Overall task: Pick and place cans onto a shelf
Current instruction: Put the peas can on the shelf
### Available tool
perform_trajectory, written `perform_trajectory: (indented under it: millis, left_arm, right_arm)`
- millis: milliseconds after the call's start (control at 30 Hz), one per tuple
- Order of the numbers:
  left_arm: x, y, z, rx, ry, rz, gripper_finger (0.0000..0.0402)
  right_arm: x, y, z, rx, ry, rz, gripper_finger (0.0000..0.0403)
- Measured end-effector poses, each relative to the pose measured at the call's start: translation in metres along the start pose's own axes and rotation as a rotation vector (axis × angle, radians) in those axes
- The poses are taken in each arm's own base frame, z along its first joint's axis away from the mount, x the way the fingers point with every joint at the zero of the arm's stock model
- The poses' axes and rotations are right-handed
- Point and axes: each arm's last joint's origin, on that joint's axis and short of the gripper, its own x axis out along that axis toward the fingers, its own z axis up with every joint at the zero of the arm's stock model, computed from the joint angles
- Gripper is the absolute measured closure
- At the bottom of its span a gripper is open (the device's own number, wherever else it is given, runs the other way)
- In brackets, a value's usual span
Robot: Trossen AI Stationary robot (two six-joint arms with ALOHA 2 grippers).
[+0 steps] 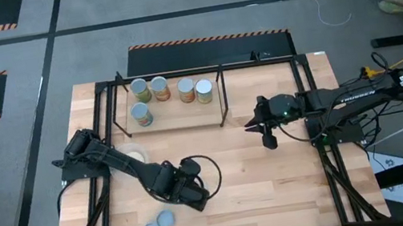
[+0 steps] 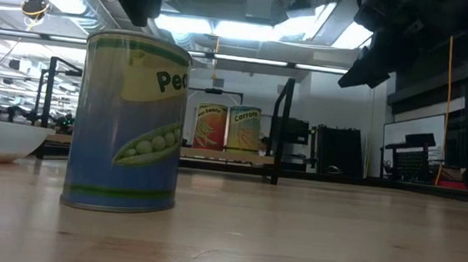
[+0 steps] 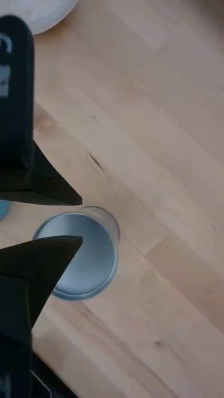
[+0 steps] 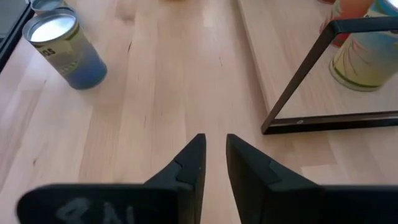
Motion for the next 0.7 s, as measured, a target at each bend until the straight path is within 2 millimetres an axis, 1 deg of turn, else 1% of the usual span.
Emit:
perform_trajectory:
  millis: [233, 467, 600, 700]
  left_arm:
    - [0.005, 0.004, 0.012, 0.024, 0.037, -0.002, 0.0319]
    - [0.008, 0.003, 0.011, 0.069, 0.064, -0.011, 0.0319]
    - [0.018, 0.005, 0.007, 0.074, 0.085, -0.013, 0.0319]
    - [0.031, 0.007, 0.003, 0.081, 0.133, -0.026, 0.0319]
  right_arm:
    - [0.001, 0.000, -0.001, -0.001, 0.000, 0.000, 0.0335]
    - [0.001, 0.000, -0.001, -0.001, 0.000, 0.000, 0.0335]
    - [0.001, 0.000, -0.002, -0.001, 0.000, 0.000, 0.0335]
    - [0.001, 0.000, -0.002, -0.001, 0.000, 0.000, 0.0335]
